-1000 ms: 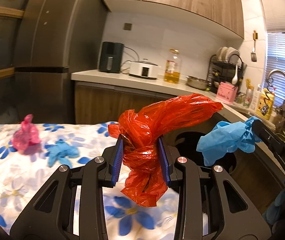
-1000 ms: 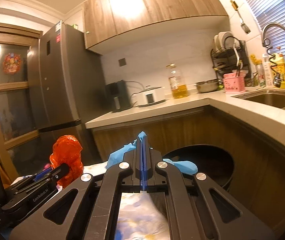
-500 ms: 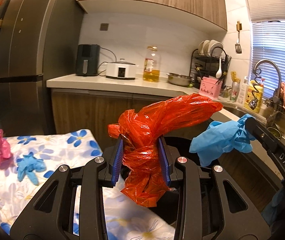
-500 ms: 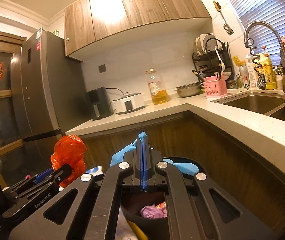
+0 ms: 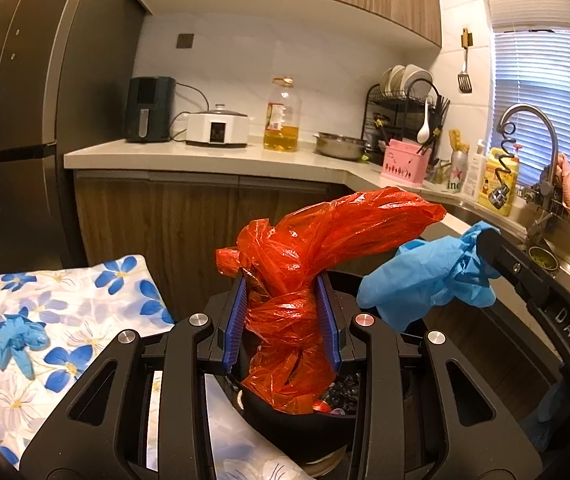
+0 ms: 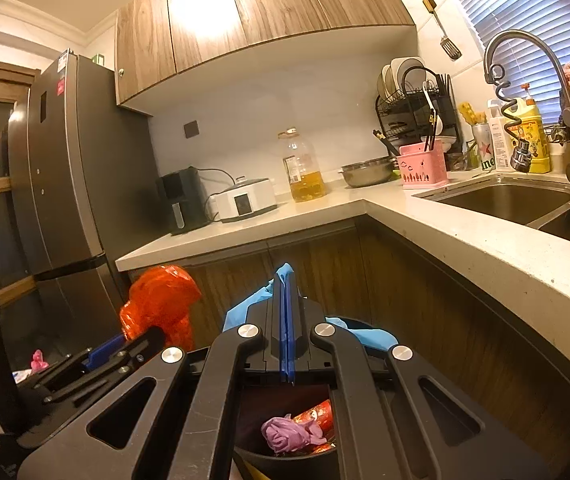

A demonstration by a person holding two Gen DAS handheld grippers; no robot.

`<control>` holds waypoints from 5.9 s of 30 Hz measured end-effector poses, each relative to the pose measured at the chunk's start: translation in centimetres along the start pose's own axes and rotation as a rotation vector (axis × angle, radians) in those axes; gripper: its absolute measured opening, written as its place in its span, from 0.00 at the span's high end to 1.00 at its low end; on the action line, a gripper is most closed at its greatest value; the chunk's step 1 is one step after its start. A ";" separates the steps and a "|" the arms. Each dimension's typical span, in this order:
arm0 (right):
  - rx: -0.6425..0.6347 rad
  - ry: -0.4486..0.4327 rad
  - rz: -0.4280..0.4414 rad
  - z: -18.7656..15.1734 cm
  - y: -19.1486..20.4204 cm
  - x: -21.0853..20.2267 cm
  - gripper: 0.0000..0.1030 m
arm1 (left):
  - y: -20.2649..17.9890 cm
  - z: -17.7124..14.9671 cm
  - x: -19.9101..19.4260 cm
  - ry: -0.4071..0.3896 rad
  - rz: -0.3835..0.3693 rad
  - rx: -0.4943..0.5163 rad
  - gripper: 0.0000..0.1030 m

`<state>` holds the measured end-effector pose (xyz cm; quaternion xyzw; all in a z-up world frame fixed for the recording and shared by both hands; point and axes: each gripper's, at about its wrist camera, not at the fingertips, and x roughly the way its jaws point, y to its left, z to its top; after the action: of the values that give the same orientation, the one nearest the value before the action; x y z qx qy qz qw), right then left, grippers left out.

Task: Collect trash
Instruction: 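Lift the red bag and blue glove and carry them over the black bin, then open the left tool over the bin while the right tool releases its glove, then move both open tools back toward the pink bag and blue gloves, then grasp the pink plastic bag with the left tool while the right tool grasps the blue gloves, then lift the pink bag and blue gloves and carry them over the bin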

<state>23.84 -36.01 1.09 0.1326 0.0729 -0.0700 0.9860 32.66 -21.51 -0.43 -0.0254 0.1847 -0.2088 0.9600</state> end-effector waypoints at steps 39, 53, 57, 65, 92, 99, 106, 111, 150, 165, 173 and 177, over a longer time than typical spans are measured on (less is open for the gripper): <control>-0.007 0.026 -0.035 -0.4 -0.8 1.0 0.54 | 1.5 -1.2 2.0 0.039 0.064 -0.032 0.26; -0.030 0.039 0.005 -1.6 2.3 -1.1 0.38 | 6.4 -2.1 -4.4 -0.012 0.200 -0.097 0.20; -0.039 0.046 0.032 -2.4 4.0 -2.0 0.38 | 8.2 -3.3 -6.9 -0.022 0.255 -0.097 0.20; -0.070 0.085 0.118 -4.7 9.1 -2.5 0.38 | 13.5 -5.5 -11.2 -0.026 0.379 -0.139 0.20; -0.179 0.227 0.335 -12.8 27.3 3.7 0.38 | 30.8 -6.7 -13.1 -0.055 0.664 -0.223 0.20; -0.191 0.262 0.325 -14.6 29.6 6.4 0.38 | 33.5 -6.7 -10.4 -0.036 0.659 -0.224 0.24; -0.195 0.302 0.329 -16.4 31.5 8.2 0.38 | 36.1 -7.0 -8.0 0.059 0.616 -0.280 0.50; -0.204 0.326 0.334 -17.2 32.5 9.2 0.38 | 37.4 -7.9 -7.7 0.089 0.566 -0.341 0.99; -0.191 0.518 0.324 -21.4 33.9 13.4 0.92 | 49.4 -3.8 -2.4 0.052 0.471 -0.321 0.72; -0.172 0.465 0.371 -19.9 33.5 11.7 0.97 | 42.7 -4.8 -6.6 0.041 0.519 -0.208 1.00; -0.195 0.357 0.404 -16.3 31.4 7.0 0.98 | 35.9 -4.5 -12.1 0.014 0.563 -0.186 1.00; -0.188 0.299 0.417 -13.4 29.2 4.0 0.98 | 32.6 -3.9 -14.4 -0.016 0.556 -0.177 1.00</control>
<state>30.71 -4.96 -5.05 0.0616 0.1950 0.1621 0.9653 31.85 14.18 -3.24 -0.0589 0.1945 0.0794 0.9759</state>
